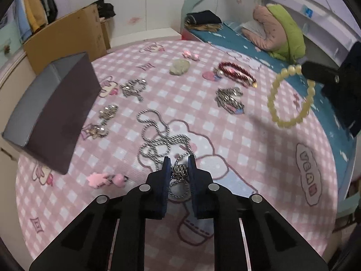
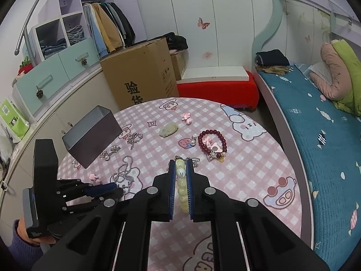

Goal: Organize jewelry
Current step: 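Carry the silver chain and cream bracelet into the grey box and open both tools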

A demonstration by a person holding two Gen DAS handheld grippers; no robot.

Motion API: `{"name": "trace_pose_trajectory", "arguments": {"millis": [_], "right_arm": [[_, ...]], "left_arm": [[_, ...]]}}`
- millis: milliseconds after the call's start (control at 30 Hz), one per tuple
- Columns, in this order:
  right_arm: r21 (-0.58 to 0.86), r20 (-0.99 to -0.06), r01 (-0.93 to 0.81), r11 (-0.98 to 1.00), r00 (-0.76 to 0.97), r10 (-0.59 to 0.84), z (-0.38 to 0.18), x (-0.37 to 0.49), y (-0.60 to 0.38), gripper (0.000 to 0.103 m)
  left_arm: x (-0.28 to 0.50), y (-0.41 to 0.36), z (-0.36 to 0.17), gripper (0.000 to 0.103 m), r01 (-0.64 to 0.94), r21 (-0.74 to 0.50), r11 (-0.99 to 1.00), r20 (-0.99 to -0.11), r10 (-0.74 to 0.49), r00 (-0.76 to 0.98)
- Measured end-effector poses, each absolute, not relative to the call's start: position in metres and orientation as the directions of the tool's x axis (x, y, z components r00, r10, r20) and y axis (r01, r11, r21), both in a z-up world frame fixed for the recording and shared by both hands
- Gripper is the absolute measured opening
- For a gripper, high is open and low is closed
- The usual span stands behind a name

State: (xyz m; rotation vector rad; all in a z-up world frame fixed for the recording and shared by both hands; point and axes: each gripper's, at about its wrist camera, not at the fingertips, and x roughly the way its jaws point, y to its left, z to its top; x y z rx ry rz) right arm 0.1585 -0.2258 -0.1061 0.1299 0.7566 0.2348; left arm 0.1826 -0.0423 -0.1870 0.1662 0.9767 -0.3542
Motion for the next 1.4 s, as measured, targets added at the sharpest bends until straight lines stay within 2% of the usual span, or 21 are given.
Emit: {"name": "trace_pose_trajectory", "arguments": {"millis": [233,533,867,1067,1400], "right_arm": [[0.192,-0.651,-0.189,0.963,0.710,0.269,-0.095,0.160,-0.216,0.009],[0.183,-0.604,-0.262,0.948,0.730,0.319,-0.057,0.176,-0.183,0.009],[0.184,-0.552,-0.408,0.894,0.710,0.438,-0.006,0.217,-0.107,0.009],[0.181,-0.575,-0.450,0.875,0.673,0.465,-0.004,0.245,-0.064,0.009],[0.187,-0.680,-0.465,0.865,0.574,0.455,-0.058,0.274,-0.009,0.009]], "left_arm": [[0.189,-0.026,-0.135,0.016,0.363,-0.043,0.931,-0.763,-0.265,0.590],[0.205,0.001,-0.039,0.016,0.392,-0.074,0.917,-0.648,-0.343,0.680],[0.214,0.034,0.049,0.016,0.309,0.041,0.950,-0.530,-0.242,0.813],[0.233,0.073,0.040,0.016,0.242,0.015,0.970,-0.567,-0.191,0.801],[0.267,0.107,-0.049,0.016,0.187,-0.045,0.981,-0.716,-0.162,0.679]]}}
